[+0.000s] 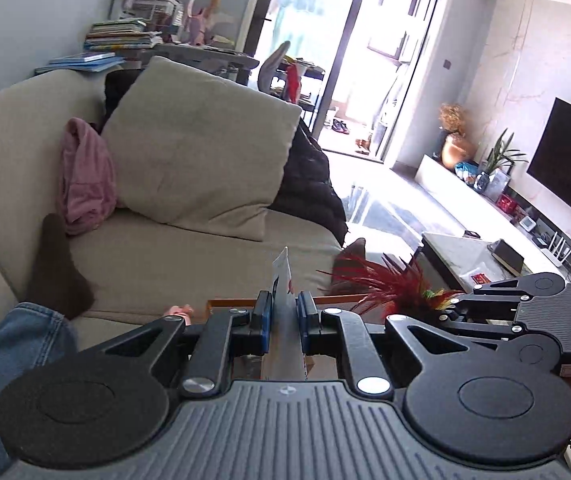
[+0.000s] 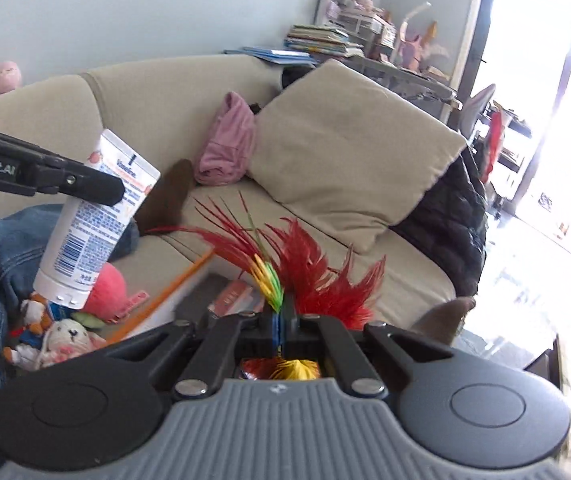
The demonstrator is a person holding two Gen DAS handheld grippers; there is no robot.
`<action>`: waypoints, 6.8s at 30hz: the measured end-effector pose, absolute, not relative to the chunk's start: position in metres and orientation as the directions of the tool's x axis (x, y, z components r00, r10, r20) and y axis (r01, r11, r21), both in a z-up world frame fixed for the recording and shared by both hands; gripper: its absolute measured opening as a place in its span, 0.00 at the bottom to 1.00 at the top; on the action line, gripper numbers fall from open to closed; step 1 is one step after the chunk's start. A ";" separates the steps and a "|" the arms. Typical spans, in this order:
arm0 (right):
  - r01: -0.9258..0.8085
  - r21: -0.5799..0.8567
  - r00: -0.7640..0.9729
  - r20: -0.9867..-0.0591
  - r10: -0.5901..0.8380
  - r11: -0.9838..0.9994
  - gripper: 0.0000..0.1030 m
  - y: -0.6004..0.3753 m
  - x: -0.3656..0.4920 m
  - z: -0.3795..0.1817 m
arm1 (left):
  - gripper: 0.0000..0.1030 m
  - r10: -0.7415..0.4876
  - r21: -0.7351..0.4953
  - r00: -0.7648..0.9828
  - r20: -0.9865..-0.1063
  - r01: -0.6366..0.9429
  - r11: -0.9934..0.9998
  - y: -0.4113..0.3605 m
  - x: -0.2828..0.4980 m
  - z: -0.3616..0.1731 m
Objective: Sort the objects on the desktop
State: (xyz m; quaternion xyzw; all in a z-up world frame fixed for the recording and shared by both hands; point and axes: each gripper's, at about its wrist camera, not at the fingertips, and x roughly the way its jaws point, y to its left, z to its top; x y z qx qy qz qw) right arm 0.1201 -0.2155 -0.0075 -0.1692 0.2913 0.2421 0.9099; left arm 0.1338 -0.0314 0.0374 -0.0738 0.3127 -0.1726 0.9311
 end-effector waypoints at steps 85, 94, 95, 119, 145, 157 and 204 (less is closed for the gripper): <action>-0.800 -0.101 0.359 -0.870 0.338 0.591 0.32 -0.204 0.237 -0.147 | 0.12 -0.393 -0.308 0.606 -0.692 0.245 0.920 -0.079 0.210 -0.029; -0.869 -0.214 0.372 -0.877 0.304 0.447 0.31 -0.196 0.234 -0.141 | 0.12 -0.285 -0.277 0.679 -0.676 0.124 0.953 -0.026 0.177 -0.011; -0.865 -0.220 0.377 -0.877 0.297 0.450 0.32 -0.197 0.234 -0.139 | 0.12 -0.269 -0.270 0.688 -0.674 0.110 0.957 -0.020 0.173 -0.009; -0.687 -0.086 0.543 -0.721 0.430 0.722 0.35 -0.195 0.108 -0.029 | 0.19 -0.005 -0.150 0.650 -0.760 -0.167 0.975 0.102 0.047 -0.016; 0.176 0.390 0.322 -0.890 0.322 0.904 0.72 -0.299 0.230 -0.135 | 0.20 -0.089 -0.170 0.580 -0.809 -0.087 0.982 0.076 0.102 -0.054; 0.455 0.466 0.477 -0.847 0.235 0.758 0.63 -0.312 0.228 -0.153 | 0.20 -0.111 -0.176 0.558 -0.822 -0.064 0.982 0.072 0.119 -0.065; -0.299 0.070 0.623 -0.741 0.251 0.952 0.12 -0.201 0.213 -0.094 | 0.20 -0.101 -0.175 0.576 -0.811 -0.074 0.982 0.077 0.105 -0.059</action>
